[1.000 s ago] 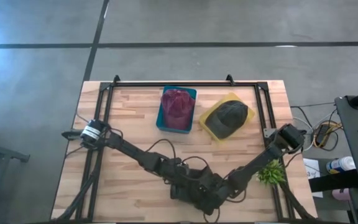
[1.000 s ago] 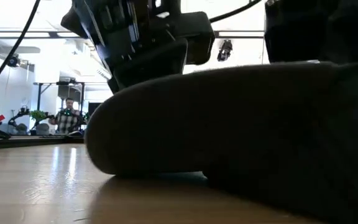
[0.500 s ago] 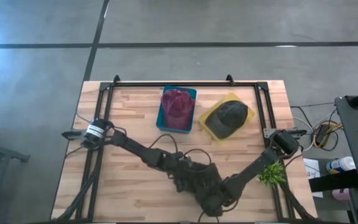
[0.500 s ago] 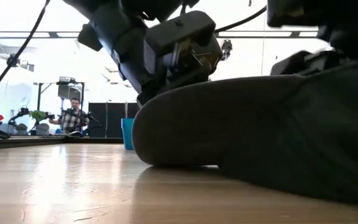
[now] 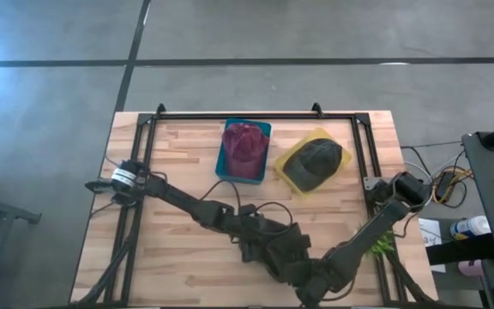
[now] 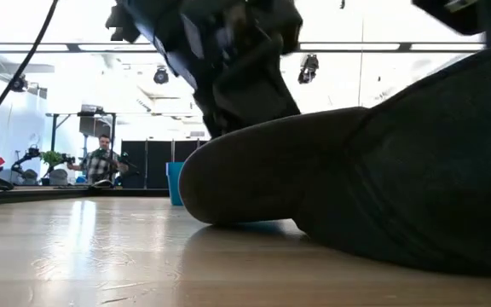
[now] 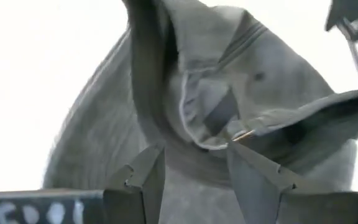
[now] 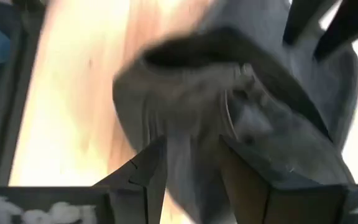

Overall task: Pick & Place hat
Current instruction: Put the black cap into the yellow bin

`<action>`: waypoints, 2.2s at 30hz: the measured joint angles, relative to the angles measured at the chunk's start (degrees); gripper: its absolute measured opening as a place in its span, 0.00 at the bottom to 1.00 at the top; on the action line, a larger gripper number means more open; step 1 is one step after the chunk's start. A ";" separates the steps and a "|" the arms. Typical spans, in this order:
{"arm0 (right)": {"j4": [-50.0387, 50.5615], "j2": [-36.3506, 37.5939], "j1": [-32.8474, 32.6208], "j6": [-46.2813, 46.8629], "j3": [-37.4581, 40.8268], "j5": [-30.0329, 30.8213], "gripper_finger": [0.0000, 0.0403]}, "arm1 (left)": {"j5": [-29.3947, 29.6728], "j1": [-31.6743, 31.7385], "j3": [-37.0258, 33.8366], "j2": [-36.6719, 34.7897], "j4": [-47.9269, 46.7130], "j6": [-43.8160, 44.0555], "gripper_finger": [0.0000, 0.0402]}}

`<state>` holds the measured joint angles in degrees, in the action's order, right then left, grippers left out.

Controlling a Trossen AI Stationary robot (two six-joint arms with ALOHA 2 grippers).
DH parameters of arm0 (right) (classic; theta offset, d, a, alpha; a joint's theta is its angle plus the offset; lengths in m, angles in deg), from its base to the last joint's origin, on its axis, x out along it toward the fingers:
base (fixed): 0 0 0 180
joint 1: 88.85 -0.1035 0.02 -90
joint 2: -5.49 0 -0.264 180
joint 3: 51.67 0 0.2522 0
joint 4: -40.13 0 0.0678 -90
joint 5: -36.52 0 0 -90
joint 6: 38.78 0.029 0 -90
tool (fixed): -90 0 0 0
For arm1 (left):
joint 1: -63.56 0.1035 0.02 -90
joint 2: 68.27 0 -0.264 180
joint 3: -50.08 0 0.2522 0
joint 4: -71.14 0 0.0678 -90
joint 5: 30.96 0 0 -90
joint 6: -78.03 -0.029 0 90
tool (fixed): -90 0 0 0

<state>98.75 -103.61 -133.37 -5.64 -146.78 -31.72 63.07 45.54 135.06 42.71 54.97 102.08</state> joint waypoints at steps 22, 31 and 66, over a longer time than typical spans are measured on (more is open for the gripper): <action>4.23 -7.01 -5.23 -11.75 4.82 3.56 0.35 | -4.60 -2.04 -0.34 1.68 -6.46 -16.76 0.41; -1.18 -6.99 -3.78 -16.08 7.13 11.88 0.35 | -5.22 -2.08 -0.32 3.54 -0.83 -16.65 0.41; -1.90 14.63 2.66 1.06 2.05 -6.87 0.02 | 11.52 -5.12 8.33 -24.69 -25.85 -1.07 0.41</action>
<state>96.85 -88.98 -130.71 -4.58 -144.74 -38.59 74.58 40.42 143.39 18.02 29.12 101.01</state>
